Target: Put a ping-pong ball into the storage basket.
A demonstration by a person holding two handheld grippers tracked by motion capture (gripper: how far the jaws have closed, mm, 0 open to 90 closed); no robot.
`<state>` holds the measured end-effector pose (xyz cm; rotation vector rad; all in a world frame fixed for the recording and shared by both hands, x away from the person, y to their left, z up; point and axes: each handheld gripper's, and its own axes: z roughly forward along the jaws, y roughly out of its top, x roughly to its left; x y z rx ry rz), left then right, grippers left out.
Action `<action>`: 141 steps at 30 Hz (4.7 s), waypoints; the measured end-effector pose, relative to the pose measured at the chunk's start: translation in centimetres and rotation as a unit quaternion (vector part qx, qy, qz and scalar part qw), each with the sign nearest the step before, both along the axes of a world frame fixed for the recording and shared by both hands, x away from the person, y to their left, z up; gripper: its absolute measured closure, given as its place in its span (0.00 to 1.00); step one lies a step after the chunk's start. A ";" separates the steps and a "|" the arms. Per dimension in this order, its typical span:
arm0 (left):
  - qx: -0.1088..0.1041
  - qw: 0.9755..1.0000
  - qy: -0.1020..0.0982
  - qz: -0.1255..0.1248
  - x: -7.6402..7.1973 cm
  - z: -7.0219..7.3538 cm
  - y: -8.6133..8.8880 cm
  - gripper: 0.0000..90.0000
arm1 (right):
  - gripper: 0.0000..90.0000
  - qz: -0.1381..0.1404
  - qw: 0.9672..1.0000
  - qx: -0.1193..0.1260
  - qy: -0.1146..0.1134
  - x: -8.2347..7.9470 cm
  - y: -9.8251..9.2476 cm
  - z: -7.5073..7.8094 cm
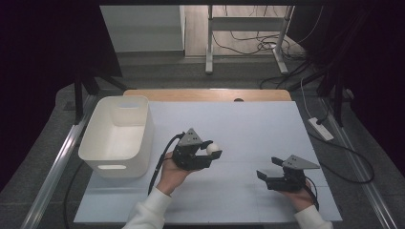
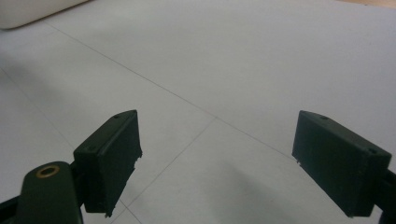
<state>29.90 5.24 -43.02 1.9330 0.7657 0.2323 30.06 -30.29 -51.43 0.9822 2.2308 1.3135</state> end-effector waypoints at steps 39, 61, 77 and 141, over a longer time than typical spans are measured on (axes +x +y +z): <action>-0.012 0.999 -0.027 0.039 0.5 2.4 2.6 0.56 | 0.17 0.000 1.000 0.001 0.000 -0.1 0.0 0.0; -0.010 0.996 -0.046 0.076 0.7 3.7 5.0 0.56 | 0.17 -0.002 1.000 0.002 -0.001 -0.1 -0.1 0.1; -0.010 0.993 -0.060 0.101 0.8 4.6 6.3 0.56 | 0.17 -0.003 1.000 0.002 0.000 -0.1 0.0 0.1; -0.022 0.968 -0.055 0.244 3.1 5.7 15.1 0.56 | 0.17 -0.004 1.000 -0.003 0.001 -0.1 0.1 0.1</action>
